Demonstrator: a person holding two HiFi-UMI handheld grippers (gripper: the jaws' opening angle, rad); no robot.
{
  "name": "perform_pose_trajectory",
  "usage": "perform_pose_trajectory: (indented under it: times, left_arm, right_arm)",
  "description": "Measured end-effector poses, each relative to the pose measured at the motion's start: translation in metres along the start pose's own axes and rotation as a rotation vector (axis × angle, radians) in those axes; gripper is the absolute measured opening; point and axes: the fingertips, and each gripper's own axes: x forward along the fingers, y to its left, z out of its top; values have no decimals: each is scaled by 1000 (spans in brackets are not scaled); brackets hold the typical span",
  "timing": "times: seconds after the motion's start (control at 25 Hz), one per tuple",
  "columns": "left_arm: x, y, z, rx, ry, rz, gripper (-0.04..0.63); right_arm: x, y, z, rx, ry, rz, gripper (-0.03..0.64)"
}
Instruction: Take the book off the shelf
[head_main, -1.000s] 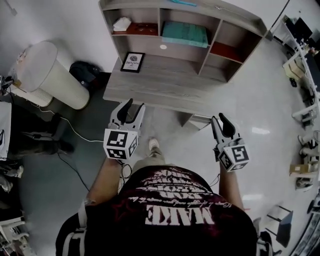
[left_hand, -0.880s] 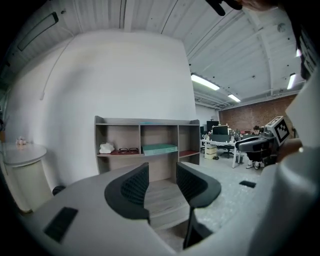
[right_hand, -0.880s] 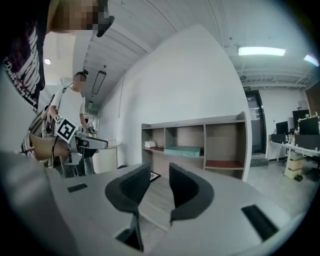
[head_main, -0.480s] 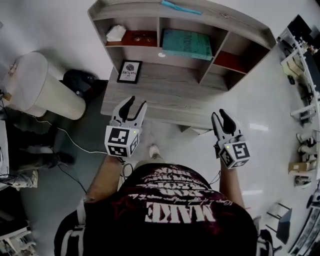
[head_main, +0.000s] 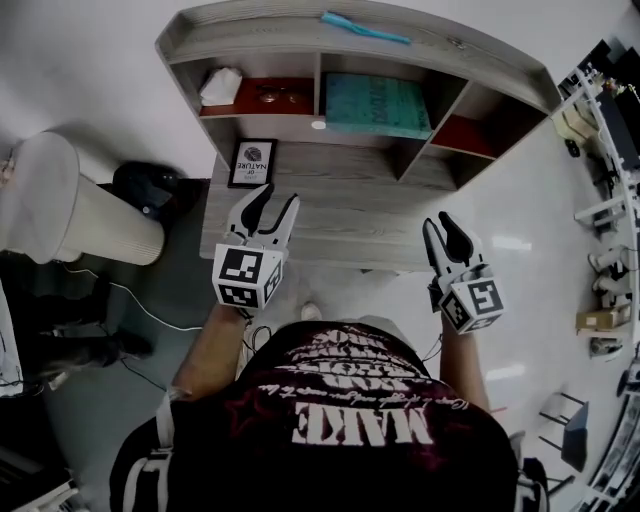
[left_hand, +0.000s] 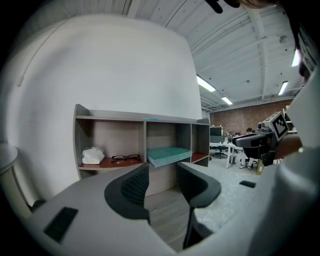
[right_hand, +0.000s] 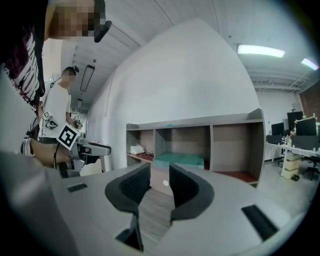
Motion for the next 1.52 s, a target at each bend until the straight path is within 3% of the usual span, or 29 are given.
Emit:
perform_pose_trajectory:
  times: [0.48,1.08,1.24,1.4,1.52]
  left_arm:
    - [55,0,-9,-51,30,-42,173]
    - [155,21,6,-166,33,-13,173]
    - [182,32,4,-275,48,-23,177]
    - [211,36,-2,-428,82,-55,231]
    - [229,41,-12,-464,135,-36,235]
  right_arm:
    - [35,-53,0,54,5,-32,124]
    - [135,-134,-22,158,50,51,154]
    - [163,-150,-29,247,61,78,208]
    - [187,-167,-39,375,78,76,242]
    - [203,-174,-52,458,105,73,245]
